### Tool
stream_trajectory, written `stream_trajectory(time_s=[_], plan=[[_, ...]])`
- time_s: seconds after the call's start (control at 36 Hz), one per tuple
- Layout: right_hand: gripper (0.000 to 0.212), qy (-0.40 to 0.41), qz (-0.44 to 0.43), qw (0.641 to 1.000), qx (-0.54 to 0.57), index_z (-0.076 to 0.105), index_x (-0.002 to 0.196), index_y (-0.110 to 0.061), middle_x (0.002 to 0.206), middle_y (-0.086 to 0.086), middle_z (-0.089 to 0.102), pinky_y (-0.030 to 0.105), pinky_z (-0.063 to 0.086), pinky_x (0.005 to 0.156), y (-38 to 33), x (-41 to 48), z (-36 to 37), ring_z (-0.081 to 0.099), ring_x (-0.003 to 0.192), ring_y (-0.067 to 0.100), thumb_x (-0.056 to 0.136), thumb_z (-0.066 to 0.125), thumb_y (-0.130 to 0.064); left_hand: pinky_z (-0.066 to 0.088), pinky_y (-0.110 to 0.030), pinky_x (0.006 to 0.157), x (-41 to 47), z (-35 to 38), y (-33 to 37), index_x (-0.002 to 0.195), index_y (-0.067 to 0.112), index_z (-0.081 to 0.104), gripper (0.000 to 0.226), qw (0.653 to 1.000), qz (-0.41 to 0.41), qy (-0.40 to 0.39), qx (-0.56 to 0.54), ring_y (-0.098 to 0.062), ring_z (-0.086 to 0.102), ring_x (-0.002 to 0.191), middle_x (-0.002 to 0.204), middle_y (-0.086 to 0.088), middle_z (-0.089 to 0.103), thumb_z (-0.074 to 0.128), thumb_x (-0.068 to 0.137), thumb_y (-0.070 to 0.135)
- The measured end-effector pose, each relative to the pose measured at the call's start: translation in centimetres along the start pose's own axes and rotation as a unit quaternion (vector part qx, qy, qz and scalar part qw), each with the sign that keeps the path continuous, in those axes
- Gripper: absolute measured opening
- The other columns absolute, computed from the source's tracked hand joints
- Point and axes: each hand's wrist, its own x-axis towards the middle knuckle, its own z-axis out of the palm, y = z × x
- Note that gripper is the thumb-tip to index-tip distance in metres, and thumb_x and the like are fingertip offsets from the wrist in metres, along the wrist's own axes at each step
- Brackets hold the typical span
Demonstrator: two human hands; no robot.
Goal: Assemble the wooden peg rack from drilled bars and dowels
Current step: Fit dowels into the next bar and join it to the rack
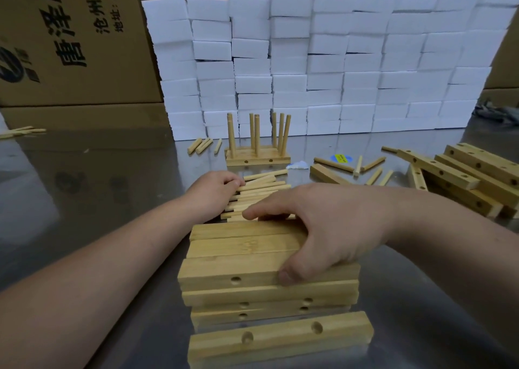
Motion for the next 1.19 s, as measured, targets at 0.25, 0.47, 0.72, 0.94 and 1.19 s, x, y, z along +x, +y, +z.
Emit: stream_trajectory(time_s=[0.25, 0.47, 0.72, 0.94, 1.19], plan=[[0.07, 0.046, -0.025, 0.998, 0.025, 0.044, 0.128, -0.042, 0.107, -0.032, 0.047, 0.006, 0.035, 0.085, 0.1, -0.1, -0.2, 0.043, 0.096, -0.01, 0.066, 0.078, -0.047, 0.044, -0.038, 0.095, -0.5, -0.3, 0.9, 0.109, 0.016, 0.067, 0.031, 0.999, -0.022, -0.02, -0.017, -0.026, 0.057, 0.106, 0.112, -0.007, 0.065, 0.041, 0.097, 0.026], [0.056, 0.094, -0.05, 0.991, 0.075, 0.058, 0.12, -0.036, 0.094, -0.025, 0.053, 0.002, 0.037, 0.076, 0.1, 0.1, 0.0, 0.046, 0.094, -0.012, 0.068, 0.08, -0.037, 0.047, -0.041, 0.091, -1.0, -0.5, 1.5, 0.11, 0.011, 0.065, 0.027, 0.998, -0.014, -0.059, -0.003, -0.028, 0.058, 0.102, 0.109, -0.01, 0.064, 0.044, 0.097, 0.023], [0.011, 0.246, -0.1, 0.935, 0.234, 0.066, 0.071, -0.033, 0.061, -0.019, 0.057, 0.013, 0.039, 0.057, 0.5, 0.0, 0.2, 0.052, 0.056, -0.005, 0.077, 0.074, -0.029, 0.041, -0.03, 0.064, -0.9, -0.2, 0.6, 0.087, 0.008, 0.058, 0.024, 0.996, -0.06, -0.054, -0.033, -0.021, 0.045, 0.066, 0.077, -0.011, 0.052, 0.044, 0.096, 0.024], [0.031, 0.46, 0.055, 0.786, 0.41, 0.065, 0.069, -0.015, 0.053, -0.007, 0.045, 0.052, 0.054, 0.07, 3.9, 1.5, 0.7, 0.051, 0.059, 0.016, 0.083, 0.062, -0.043, 0.036, -0.023, 0.052, -0.3, 0.1, 0.4, 0.102, 0.024, 0.068, 0.028, 0.999, -0.027, 0.018, -0.033, -0.014, 0.051, 0.062, 0.079, 0.0, 0.064, 0.043, 0.097, 0.035], [0.035, 0.464, 0.167, 0.729, 0.475, 0.071, 0.077, -0.023, 0.081, 0.002, 0.066, 0.047, 0.047, 0.093, 7.8, 3.4, 3.6, 0.061, 0.084, 0.022, 0.088, 0.052, -0.05, 0.035, -0.019, 0.065, -0.1, 0.4, 0.3, 0.124, 0.027, 0.053, 0.034, 0.999, -0.003, -0.038, -0.024, -0.013, 0.049, 0.093, 0.105, 0.007, 0.052, 0.032, 0.1, 0.038]])
